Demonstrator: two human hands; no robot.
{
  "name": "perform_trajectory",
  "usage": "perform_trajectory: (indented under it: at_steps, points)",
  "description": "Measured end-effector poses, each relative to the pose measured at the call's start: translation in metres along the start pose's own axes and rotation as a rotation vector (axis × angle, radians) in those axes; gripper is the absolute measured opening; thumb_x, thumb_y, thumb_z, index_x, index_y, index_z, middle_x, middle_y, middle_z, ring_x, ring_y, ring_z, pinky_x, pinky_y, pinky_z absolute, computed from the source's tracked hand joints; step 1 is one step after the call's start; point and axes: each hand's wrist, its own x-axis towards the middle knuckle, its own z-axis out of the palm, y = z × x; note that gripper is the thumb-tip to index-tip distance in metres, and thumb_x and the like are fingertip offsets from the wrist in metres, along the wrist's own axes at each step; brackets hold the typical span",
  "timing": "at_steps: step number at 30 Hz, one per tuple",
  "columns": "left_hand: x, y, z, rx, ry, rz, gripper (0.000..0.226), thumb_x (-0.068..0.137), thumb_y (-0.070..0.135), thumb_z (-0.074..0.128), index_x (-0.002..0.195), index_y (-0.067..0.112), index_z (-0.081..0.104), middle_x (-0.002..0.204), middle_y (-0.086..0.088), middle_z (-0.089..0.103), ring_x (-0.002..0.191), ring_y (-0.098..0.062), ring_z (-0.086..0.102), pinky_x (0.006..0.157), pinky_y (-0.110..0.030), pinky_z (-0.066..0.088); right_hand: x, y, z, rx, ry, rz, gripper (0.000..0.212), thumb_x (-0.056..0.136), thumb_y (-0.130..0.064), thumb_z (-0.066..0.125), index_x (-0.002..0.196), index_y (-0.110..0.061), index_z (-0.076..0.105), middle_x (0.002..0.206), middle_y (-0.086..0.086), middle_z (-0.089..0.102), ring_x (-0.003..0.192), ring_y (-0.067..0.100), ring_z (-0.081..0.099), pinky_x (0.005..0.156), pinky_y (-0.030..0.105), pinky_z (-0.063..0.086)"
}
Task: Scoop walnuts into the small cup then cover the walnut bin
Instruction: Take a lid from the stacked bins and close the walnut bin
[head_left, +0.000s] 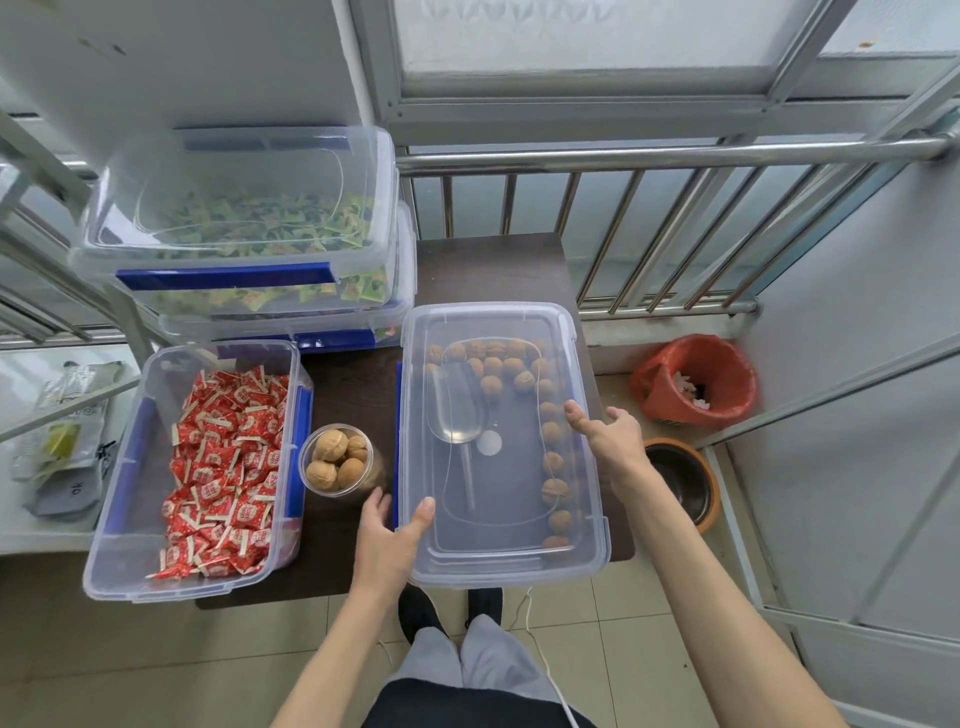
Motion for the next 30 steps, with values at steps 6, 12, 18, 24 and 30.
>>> perform_trajectory:
  at_steps: [6, 12, 18, 24, 30]
  points:
    - [0.003, 0.001, -0.006, 0.150, 0.013, 0.099, 0.079, 0.082, 0.033, 0.079, 0.150, 0.018, 0.042, 0.136, -0.003, 0.047, 0.124, -0.020, 0.053, 0.101, -0.037, 0.048, -0.002, -0.002, 0.013, -0.264, 0.161, -0.230, 0.044, 0.082, -0.039, 0.071, 0.113, -0.008, 0.067, 0.113, 0.017, 0.067, 0.105, 0.031, 0.063, 0.086, 0.035, 0.049]
    - [-0.001, -0.003, 0.004, 0.249, -0.004, 0.164, 0.067, 0.099, 0.036, 0.057, 0.158, 0.023, 0.028, 0.155, -0.004, 0.045, 0.141, -0.025, 0.045, 0.111, -0.051, 0.043, -0.012, -0.004, 0.022, -0.297, 0.211, -0.257, 0.028, 0.089, -0.028, 0.060, 0.092, -0.001, 0.068, 0.088, 0.017, 0.069, 0.076, 0.033, 0.053, 0.067, 0.031, 0.035]
    - [-0.005, -0.002, 0.008, 0.266, 0.042, 0.198, 0.057, 0.102, 0.026, 0.053, 0.155, 0.018, 0.036, 0.138, -0.003, 0.059, 0.128, -0.022, 0.057, 0.101, -0.043, 0.053, -0.018, -0.009, 0.025, -0.345, 0.257, -0.241, 0.030, 0.091, -0.028, 0.057, 0.089, 0.001, 0.066, 0.093, 0.023, 0.069, 0.073, 0.033, 0.049, 0.065, 0.032, 0.035]
    - [0.002, 0.001, 0.006, 0.300, 0.012, 0.195, 0.063, 0.101, 0.026, 0.055, 0.156, 0.020, 0.025, 0.150, -0.008, 0.047, 0.137, -0.027, 0.049, 0.108, -0.052, 0.047, -0.019, -0.009, 0.021, -0.384, 0.242, -0.311, 0.032, 0.088, -0.036, 0.059, 0.090, -0.005, 0.067, 0.091, 0.017, 0.072, 0.072, 0.032, 0.056, 0.057, 0.030, 0.041]
    - [0.003, 0.010, 0.014, 0.381, -0.028, 0.298, 0.072, 0.105, 0.021, 0.046, 0.162, 0.028, 0.002, 0.170, 0.002, 0.010, 0.156, -0.018, 0.014, 0.125, -0.041, 0.017, -0.028, -0.004, 0.019, -0.450, 0.244, -0.392, 0.045, 0.095, -0.035, 0.057, 0.132, -0.009, 0.059, 0.113, 0.021, 0.072, 0.102, 0.043, 0.065, 0.081, 0.042, 0.052]
